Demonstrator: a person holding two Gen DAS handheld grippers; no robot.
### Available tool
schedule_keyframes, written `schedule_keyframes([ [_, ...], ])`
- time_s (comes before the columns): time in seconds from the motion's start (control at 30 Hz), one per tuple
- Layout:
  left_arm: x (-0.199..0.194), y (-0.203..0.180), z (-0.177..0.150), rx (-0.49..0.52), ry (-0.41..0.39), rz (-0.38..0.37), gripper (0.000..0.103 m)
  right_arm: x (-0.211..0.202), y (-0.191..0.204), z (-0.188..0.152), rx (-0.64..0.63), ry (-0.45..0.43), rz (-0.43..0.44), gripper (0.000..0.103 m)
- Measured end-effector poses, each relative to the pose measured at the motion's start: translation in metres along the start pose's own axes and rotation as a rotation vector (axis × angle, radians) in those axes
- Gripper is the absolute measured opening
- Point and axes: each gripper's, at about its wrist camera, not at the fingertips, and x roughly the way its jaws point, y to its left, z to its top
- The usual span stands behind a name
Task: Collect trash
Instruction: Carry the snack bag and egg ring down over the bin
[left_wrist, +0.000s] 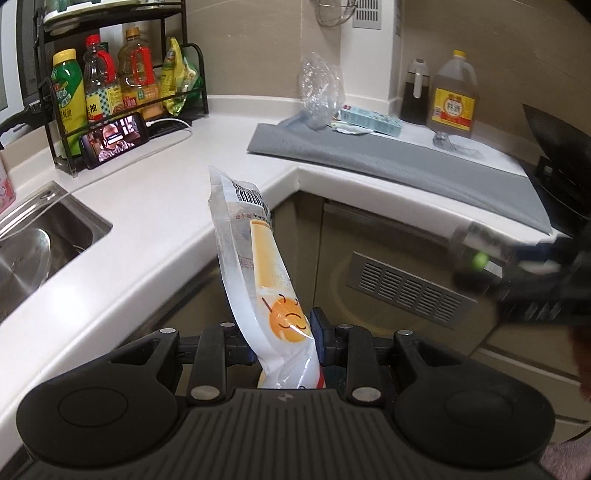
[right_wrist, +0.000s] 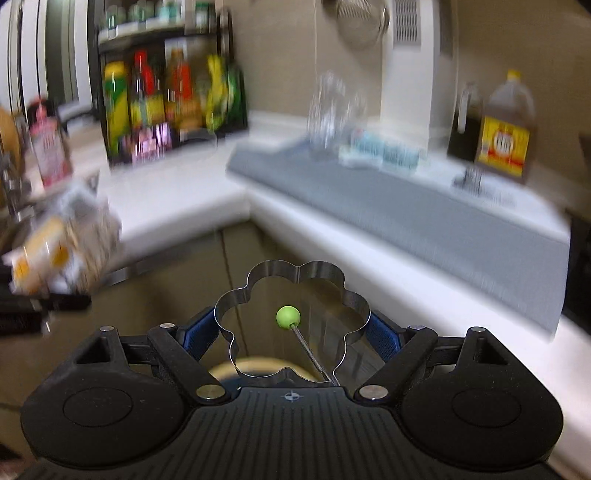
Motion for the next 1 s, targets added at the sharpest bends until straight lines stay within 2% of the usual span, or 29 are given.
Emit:
schedule_keyframes([
  [0.17, -0.006, -0.004, -0.015, -0.001, -0.003, -0.02, 0.031, 0.003, 0.025, -0.024, -0.051, 0.084, 0.02, 0.087],
  [0.5, -0.012, -0.009, -0.017, 0.037, -0.026, -0.015, 0.031, 0.001, 0.04, -0.026, -0.114, 0.087, 0.028, 0.087],
  [1.0, 0.002, -0.012, -0.012, 0.054, 0.008, -0.028, 0.031, 0.009, 0.034, -0.024, -0.095, 0.11, 0.021, 0.087],
])
